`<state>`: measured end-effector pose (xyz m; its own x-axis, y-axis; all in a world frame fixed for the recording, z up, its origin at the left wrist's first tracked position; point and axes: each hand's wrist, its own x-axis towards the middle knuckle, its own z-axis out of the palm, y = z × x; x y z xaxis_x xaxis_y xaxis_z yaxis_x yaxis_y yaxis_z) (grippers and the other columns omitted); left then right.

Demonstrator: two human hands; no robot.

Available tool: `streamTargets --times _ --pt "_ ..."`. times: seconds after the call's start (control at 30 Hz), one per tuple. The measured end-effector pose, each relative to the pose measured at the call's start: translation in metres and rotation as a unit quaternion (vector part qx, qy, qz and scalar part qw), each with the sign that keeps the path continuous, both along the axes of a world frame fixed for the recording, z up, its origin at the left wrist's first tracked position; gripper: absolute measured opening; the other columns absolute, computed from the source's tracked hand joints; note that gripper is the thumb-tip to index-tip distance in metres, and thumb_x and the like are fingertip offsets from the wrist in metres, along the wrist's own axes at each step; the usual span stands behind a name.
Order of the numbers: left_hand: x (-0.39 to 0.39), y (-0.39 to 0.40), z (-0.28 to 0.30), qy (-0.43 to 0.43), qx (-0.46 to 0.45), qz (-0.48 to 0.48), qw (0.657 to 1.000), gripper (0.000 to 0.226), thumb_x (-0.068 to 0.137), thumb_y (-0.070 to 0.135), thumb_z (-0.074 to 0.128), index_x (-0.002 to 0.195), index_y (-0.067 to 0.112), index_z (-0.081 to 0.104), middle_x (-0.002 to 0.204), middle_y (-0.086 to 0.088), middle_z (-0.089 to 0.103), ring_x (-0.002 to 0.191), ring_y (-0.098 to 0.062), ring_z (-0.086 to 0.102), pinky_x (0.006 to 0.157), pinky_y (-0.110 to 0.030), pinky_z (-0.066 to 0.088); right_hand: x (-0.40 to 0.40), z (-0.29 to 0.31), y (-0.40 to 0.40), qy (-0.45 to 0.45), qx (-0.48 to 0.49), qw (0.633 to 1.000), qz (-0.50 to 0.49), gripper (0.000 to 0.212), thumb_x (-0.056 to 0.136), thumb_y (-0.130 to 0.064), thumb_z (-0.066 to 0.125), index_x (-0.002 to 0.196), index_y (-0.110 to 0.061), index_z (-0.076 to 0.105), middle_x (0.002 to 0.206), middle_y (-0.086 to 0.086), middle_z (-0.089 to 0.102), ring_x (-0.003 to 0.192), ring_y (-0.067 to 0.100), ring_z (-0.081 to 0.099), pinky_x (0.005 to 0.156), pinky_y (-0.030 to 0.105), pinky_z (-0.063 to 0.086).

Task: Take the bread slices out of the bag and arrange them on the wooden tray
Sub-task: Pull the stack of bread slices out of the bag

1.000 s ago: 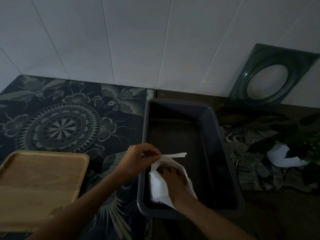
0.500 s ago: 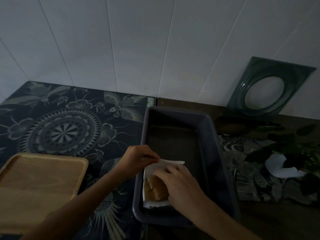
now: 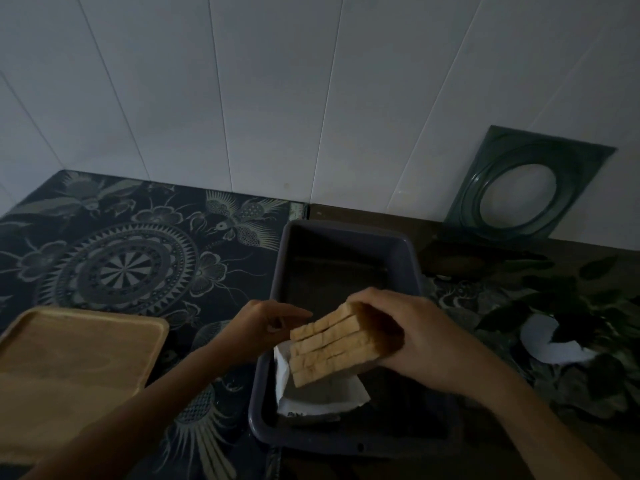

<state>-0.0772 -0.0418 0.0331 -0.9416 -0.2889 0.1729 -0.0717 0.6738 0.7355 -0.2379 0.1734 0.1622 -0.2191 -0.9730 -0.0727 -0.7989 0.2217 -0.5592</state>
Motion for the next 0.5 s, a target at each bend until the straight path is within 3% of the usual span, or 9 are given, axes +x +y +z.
streamTargets --times 0.07,0.13,0.2,0.27,0.33,0.4,0.5 --pt "0.002 0.005 0.004 -0.004 -0.007 -0.003 1.000 0.035 0.085 0.043 0.067 0.121 0.044 0.065 0.100 0.015 0.073 0.086 0.004 0.066 0.072 -0.013 0.053 -0.011 0.007 0.005 -0.025 -0.024 0.999 0.001 0.059 0.080 -0.041 0.084 0.128 -0.051 0.052 0.124 -0.030 0.063 0.115 -0.011 0.060 0.091 0.018 0.052" --pt "0.004 0.008 0.010 -0.012 -0.038 -0.012 0.999 0.037 0.082 0.052 0.065 0.117 0.059 0.053 0.104 0.032 0.063 0.094 0.010 0.060 0.076 -0.016 0.052 -0.022 0.012 0.009 -0.052 -0.042 0.998 -0.002 0.061 0.080 -0.038 0.085 0.130 -0.049 0.052 0.126 -0.029 0.063 0.117 -0.009 0.060 0.092 0.013 0.051" --pt "0.009 0.011 0.016 -0.026 -0.067 -0.020 0.997 0.063 0.075 0.058 0.072 0.129 0.061 0.040 0.121 0.046 0.045 0.114 0.015 0.047 0.091 -0.015 0.047 -0.031 0.016 0.010 -0.089 -0.061 0.994 -0.011 0.062 0.080 -0.034 0.085 0.131 -0.047 0.054 0.127 -0.026 0.065 0.119 -0.006 0.061 0.097 0.013 0.050" --pt "0.011 0.014 0.023 -0.004 -0.036 -0.023 0.999 0.094 0.067 0.055 0.083 0.144 0.051 0.029 0.141 0.040 0.036 0.132 0.008 0.039 0.105 -0.021 0.043 -0.038 0.017 0.009 -0.140 -0.074 0.987 -0.026 0.062 0.079 -0.030 0.087 0.131 -0.044 0.056 0.128 -0.021 0.067 0.122 -0.003 0.061 0.101 0.022 0.050" --pt "0.011 0.022 0.039 0.046 0.055 -0.038 0.997 0.110 0.066 0.044 0.091 0.153 0.038 0.024 0.152 0.026 0.037 0.138 0.000 0.040 0.108 -0.020 0.042 -0.043 0.019 0.005 -0.201 -0.075 0.976 -0.041 0.063 0.077 -0.028 0.089 0.129 -0.044 0.058 0.129 -0.018 0.068 0.123 0.001 0.061 0.104 0.032 0.051" --pt "0.009 0.030 0.055 0.098 0.128 -0.051 0.986 0.105 0.070 0.032 0.092 0.154 0.029 0.028 0.153 0.013 0.044 0.139 -0.008 0.045 0.108 -0.018 0.042 -0.045 0.020 -0.002 -0.268 -0.069 0.960 -0.050 0.063 0.075 -0.024 0.090 0.128 -0.042 0.061 0.128 -0.012 0.070 0.122 0.006 0.064 0.102 0.040 0.055" --pt "0.010 0.034 0.072 0.135 0.208 -0.021 0.968 0.076 0.080 0.026 0.083 0.146 0.028 0.044 0.144 0.003 0.056 0.133 -0.017 0.054 0.109 -0.027 0.045 -0.044 0.021 -0.014 -0.360 -0.073 0.928 -0.061 0.067 0.072 -0.017 0.092 0.128 -0.039 0.063 0.125 -0.004 0.072 0.118 0.015 0.068 0.097 0.046 0.060"
